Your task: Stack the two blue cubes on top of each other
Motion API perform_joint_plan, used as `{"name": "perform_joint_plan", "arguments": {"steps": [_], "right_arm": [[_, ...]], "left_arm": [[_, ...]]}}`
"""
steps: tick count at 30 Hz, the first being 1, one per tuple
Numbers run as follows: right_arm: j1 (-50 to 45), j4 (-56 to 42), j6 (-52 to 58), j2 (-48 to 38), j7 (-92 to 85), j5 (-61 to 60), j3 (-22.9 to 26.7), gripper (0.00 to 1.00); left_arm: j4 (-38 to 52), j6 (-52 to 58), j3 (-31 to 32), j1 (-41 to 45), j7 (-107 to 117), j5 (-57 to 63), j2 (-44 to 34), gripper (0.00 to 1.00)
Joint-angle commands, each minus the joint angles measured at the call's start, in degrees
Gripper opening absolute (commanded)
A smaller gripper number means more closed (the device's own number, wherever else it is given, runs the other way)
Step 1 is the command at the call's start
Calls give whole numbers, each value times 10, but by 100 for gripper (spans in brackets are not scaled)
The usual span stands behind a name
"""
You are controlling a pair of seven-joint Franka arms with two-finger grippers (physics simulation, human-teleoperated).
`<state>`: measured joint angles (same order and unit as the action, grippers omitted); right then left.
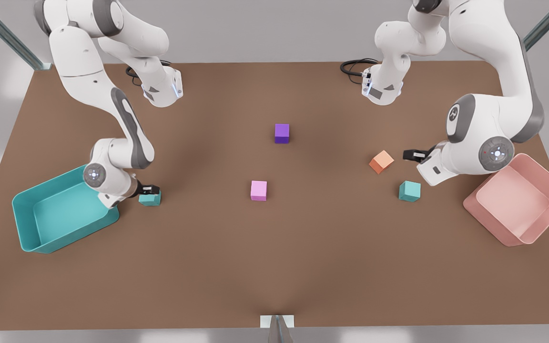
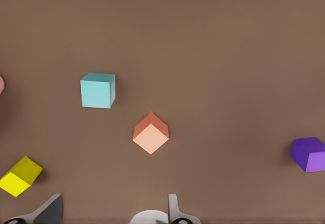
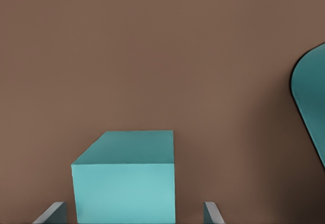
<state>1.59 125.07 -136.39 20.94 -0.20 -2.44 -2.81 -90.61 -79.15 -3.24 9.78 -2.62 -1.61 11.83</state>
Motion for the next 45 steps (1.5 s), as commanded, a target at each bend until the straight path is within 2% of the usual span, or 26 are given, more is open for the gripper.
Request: {"name": "perform_joint_plan", "arguments": {"steps": [1, 10, 11, 14, 17, 20, 22, 25, 27, 29, 31, 33, 36, 37, 39, 40, 41, 45], "right_arm": [[-1, -2, -7, 9, 13, -3, 0, 100], [-4, -11, -11, 46, 20, -2, -2, 98], [-4, -18, -10, 51, 20, -1, -2, 92], [-4, -25, -2, 52, 19, 0, -3, 65], [-4, -67, 50, 43, 17, 0, -8, 58], [-4, -132, 121, 31, 18, -49, -61, 58], [-21, -174, 121, 38, 133, -59, -136, 58], [-190, -320, 115, 112, 435, -51, -136, 59], [-289, -428, 115, 190, 679, 30, -133, 59], [-361, -504, 115, 241, 832, 65, -131, 59], [-403, -539, 114, 277, 914, 120, -131, 59], [-429, -540, 84, 299, 937, 132, -110, 59], [-436, -540, 60, 316, 936, 133, -93, 59], [-436, -540, 54, 321, 935, 132, -92, 59], [-434, -540, 44, 333, 928, 132, -92, 73], [-434, -540, 38, 335, 929, 132, -92, 94], [-433, -540, 35, 336, 930, 132, -92, 100], [-432, -561, 36, 332, 933, 128, -92, 100]], "left_arm": [[0, 2, 0, 0, -1, -1, 0, 100], [0, -35, 0, -5, -1, -1, 1, 100], [0, -36, 1, -5, -1, -1, -1, 100], [1, -35, 1, -5, -1, -1, -11, 100], [1, -34, 0, -5, -1, -1, -17, 100], [1, -35, 1, -5, -1, -1, -18, 100], [1, -35, 1, -5, -1, -1, -18, 100], [0, -35, 2, -5, -1, -1, -18, 100], [1, -35, 2, -5, -1, 0, -19, 100], [1, -35, 2, -5, -1, 0, -18, 100], [0, -37, 2, -5, -1, -1, 0, 100], [0, -107, 4, 2, 1, 2, 58, 100], [-2, -180, 3, -48, -4, 0, 98, 100], [-26, -249, 4, -88, -40, -6, 115, 100], [-143, -406, 4, -101, -42, -5, 97, 100], [-160, -427, 4, -100, -42, -5, 97, 100], [-178, -441, 4, -100, -42, -6, 94, 100], [-252, -507, 4, -93, -76, -5, 69, 100]]}}
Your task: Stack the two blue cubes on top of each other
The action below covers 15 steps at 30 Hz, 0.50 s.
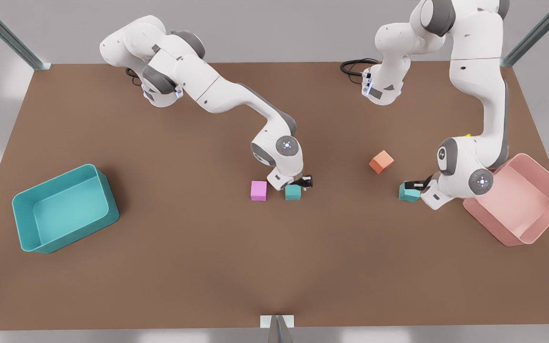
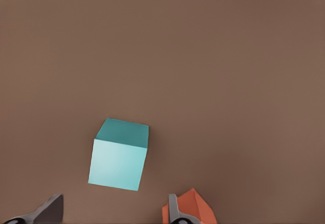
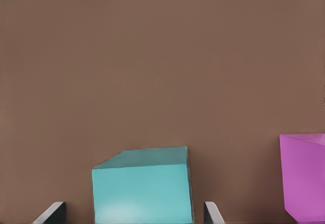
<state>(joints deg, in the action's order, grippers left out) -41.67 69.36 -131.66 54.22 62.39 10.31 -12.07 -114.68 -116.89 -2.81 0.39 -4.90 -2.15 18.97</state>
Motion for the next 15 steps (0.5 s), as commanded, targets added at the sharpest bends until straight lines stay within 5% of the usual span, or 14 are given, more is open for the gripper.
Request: {"name": "perform_joint_plan", "arguments": {"steps": [1, 6, 9, 12, 15], "right_arm": [[0, -11, -9, -13, 310, -4, -1, 100], [34, -10, 168, -143, 252, -45, -9, 100], [225, 60, 399, -245, -219, -172, -6, 100], [412, 169, 394, -293, -590, -99, 0, 100], [418, 118, 475, -373, -661, -25, 3, 100]], "left_arm": [[-21, -142, 0, 0, -82, 0, -2, 100], [-41, -147, 0, 1, -118, 1, 4, 100], [-49, -147, 0, 0, -118, 1, 17, 100], [-53, -149, 0, 0, -118, 2, 29, 100], [-54, -159, -1, -2, -118, 2, 46, 100]]}}
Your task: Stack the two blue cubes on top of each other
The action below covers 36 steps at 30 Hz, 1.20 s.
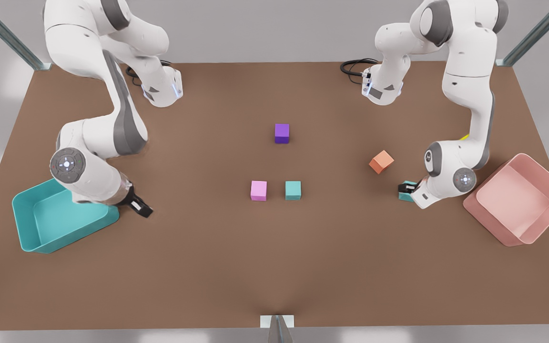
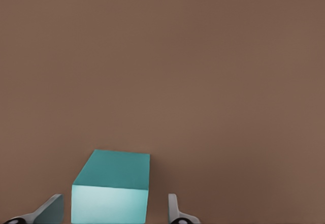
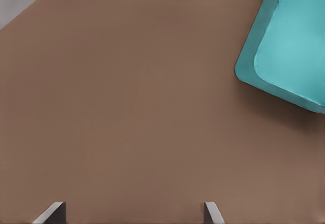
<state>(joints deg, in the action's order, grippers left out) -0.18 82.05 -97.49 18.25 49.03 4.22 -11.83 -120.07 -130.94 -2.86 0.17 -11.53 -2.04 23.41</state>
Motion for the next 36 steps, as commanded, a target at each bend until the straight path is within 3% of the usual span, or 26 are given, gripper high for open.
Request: {"name": "perform_joint_plan", "arguments": {"steps": [1, 9, 11, 12, 17, 20, 23, 27, 29, 36], "right_arm": [[3, -22, 157, -35, -528, 36, 0, 100], [4, -18, 167, -38, -533, 31, 7, 100], [4, -18, 167, -38, -533, 30, 7, 100], [4, -18, 167, -38, -533, 30, 7, 100], [24, -14, 164, -47, -554, 28, 7, 100], [25, -14, 164, -46, -555, 27, 7, 100], [25, -12, 165, -46, -555, 27, 7, 100], [25, -10, 165, -46, -555, 27, 7, 100], [25, -10, 165, -46, -555, 27, 7, 100], [25, -10, 165, -45, -555, 27, 7, 100]], "left_arm": [[0, -28, 0, -1, -52, 1, 9, 100], [-8, -31, -1, -3, -52, 1, 37, 100], [-8, -37, -1, -3, -51, 1, 37, 57], [-8, -38, -1, -3, -51, 1, 37, 54], [14, -3, 0, 14, -31, 0, 16, 56], [173, 226, 98, 19, 169, 3, 12, 57], [208, 231, 149, 108, 388, 4, 17, 58], [308, 218, 179, 228, 585, 3, 104, 58], [308, 167, 179, 231, 624, -11, 115, 58], [305, 144, 197, 248, 623, -10, 139, 59]]}}
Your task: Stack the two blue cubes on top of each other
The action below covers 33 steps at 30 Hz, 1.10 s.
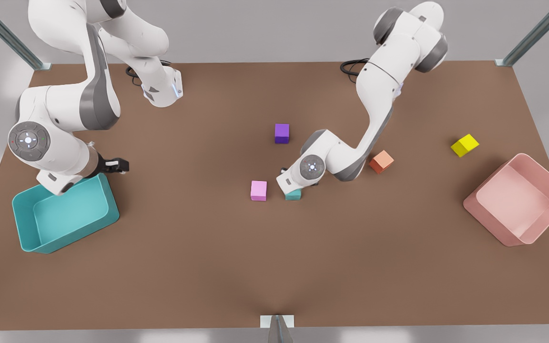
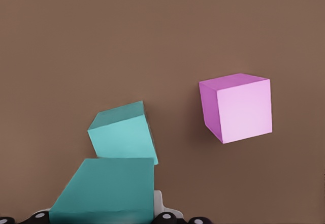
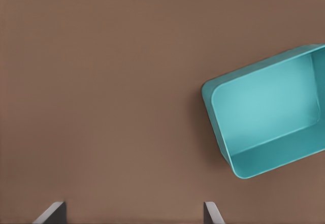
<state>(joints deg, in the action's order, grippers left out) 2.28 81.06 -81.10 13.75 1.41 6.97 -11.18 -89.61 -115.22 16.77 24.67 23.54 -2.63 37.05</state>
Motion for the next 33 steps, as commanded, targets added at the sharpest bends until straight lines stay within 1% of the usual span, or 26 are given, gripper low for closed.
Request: {"name": "perform_joint_plan", "arguments": {"steps": [1, 7, 8, 9, 19, 25, 26, 27, 29, 30, 31, 32, 33], "right_arm": [[0, 0, 1, 0, -79, 0, -1, 100], [-1, 0, 1, 0, -79, 0, -1, 100], [-1, 0, 1, 0, -79, 0, 0, 100], [0, 0, 1, 0, -79, 0, 0, 100], [0, -3, 0, 1, -79, 1, -1, 100], [-1, -17, -1, 0, -73, 10, 0, 100], [-1, -18, -5, 0, -76, 13, -1, 100], [-1, -18, -7, 0, -76, 13, -1, 100], [-1, -18, -11, 0, -77, 14, -1, 100], [0, -18, -11, -1, -77, 13, 0, 100], [0, -18, -10, -1, -77, 13, 0, 100], [0, -18, -10, -1, -77, 13, 0, 100], [0, -17, -10, -1, -78, 12, 0, 100]], "left_arm": [[0, -30, 1, 1, 273, -4, 3, 59], [0, -55, 1, -1, 271, 0, 20, 60], [0, -66, 1, -2, 271, 0, 20, 62], [0, -68, 1, -2, 271, 0, 21, 100], [0, -63, 0, -12, 270, 6, 18, 100], [6, -51, -1, -16, 277, 3, -13, 100], [27, -12, -2, -19, 276, 4, -14, 100], [103, 114, -4, -32, 276, 6, -13, 100], [224, 295, -3, -85, 272, 28, -14, 100], [260, 345, -3, -119, 272, 58, -14, 100], [270, 360, -3, -142, 271, 61, -15, 100], [291, 392, -3, -189, 250, 61, -36, 100], [291, 440, 1, -229, 41, 106, -70, 100]]}}
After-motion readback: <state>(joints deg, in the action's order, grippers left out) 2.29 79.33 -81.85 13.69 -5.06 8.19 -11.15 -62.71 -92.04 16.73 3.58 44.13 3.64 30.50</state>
